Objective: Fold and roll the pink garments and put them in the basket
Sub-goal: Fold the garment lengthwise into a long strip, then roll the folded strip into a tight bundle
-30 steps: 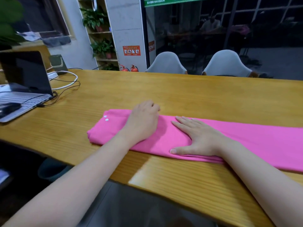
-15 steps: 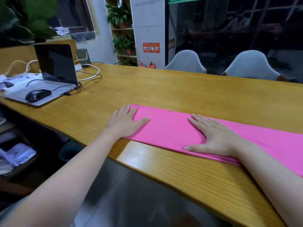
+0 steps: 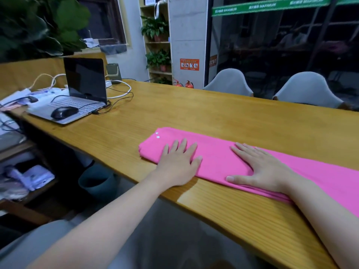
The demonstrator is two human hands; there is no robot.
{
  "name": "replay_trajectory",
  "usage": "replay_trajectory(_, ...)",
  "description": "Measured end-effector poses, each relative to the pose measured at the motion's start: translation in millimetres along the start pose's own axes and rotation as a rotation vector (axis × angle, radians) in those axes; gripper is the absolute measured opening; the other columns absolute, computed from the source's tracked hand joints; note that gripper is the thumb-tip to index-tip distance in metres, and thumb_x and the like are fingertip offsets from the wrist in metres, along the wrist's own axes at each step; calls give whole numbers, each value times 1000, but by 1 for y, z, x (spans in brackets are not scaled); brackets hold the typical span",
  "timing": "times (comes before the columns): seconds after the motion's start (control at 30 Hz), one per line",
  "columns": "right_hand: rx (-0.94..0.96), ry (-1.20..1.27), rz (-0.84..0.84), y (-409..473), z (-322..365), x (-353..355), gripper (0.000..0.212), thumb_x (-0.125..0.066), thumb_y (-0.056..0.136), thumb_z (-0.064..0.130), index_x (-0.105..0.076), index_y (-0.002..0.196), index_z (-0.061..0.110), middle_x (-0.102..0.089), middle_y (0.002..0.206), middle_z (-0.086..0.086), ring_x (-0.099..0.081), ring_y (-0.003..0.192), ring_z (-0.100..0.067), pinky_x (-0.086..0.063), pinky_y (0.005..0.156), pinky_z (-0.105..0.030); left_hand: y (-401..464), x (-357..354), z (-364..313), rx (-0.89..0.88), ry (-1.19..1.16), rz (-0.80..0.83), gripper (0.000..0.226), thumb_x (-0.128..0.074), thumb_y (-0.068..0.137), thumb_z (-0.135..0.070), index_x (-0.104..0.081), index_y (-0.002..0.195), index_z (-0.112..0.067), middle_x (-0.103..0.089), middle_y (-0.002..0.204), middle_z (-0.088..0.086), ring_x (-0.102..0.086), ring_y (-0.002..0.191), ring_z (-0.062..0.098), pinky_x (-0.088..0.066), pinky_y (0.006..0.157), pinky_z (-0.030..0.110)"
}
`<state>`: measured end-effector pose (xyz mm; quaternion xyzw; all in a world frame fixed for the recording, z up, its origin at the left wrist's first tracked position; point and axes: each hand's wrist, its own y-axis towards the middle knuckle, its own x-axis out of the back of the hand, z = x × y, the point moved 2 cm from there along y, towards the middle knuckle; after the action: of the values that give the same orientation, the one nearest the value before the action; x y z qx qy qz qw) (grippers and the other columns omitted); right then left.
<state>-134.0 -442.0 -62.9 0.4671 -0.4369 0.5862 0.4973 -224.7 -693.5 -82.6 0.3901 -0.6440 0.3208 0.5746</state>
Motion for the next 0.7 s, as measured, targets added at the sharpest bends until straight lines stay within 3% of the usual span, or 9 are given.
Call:
replay_trajectory(0.17, 12, 3, -6, 2, -3, -2, 126, -26, 57, 109, 1, 160, 42, 8, 166, 20, 8, 150, 6, 10, 118, -18, -4, 8, 57, 117, 12, -53, 90, -21, 99, -71, -11, 163, -9, -6, 171, 10, -3, 158, 22, -4, 128, 38)
replay_trajectory(0.33, 5, 14, 4, 1, -1, -1, 123, -27, 59, 107, -2, 161, 42, 8, 162, 24, 8, 149, 7, 9, 118, -17, -2, 5, 60, 124, 16, -41, 97, -19, 95, -76, -9, 163, -7, -5, 171, 8, -1, 158, 20, -4, 128, 39)
replay_trajectory(0.47, -8, 69, -87, -2, 3, 2, 110, -31, 69, 101, -28, 159, 38, -15, 165, 19, -14, 153, -1, -8, 124, -24, 6, 19, 59, 165, -25, 134, 96, -28, 97, -74, 0, 163, -10, 7, 171, 7, 10, 157, 20, 2, 127, 42)
replay_trajectory(0.53, -40, 60, -163, -5, 5, 3, 98, -30, 77, 93, -46, 152, 32, -31, 164, 10, -30, 149, -8, -20, 122, -26, 10, 25, 44, 259, -30, 175, 90, -29, 101, -66, 1, 162, -8, 9, 170, 10, 11, 157, 25, 6, 125, 47)
replay_trajectory(0.6, -59, -2, -223, -11, 9, 6, 88, -31, 83, 84, -55, 146, 27, -43, 159, 4, -41, 144, -13, -29, 117, -25, 7, 24, 10, 301, 32, 133, 76, -26, 105, -52, -8, 161, -3, -1, 169, 22, 1, 156, 36, 1, 126, 51)
replay_trajectory(0.7, -103, -51, -239, -24, 5, 6, 65, -43, 98, 64, -53, 148, 24, -44, 158, 1, -39, 145, -16, -27, 116, -25, -7, 18, -79, 142, -35, 84, 66, -30, 104, -46, -29, 155, -4, -22, 162, 27, -19, 150, 43, -13, 123, 56)
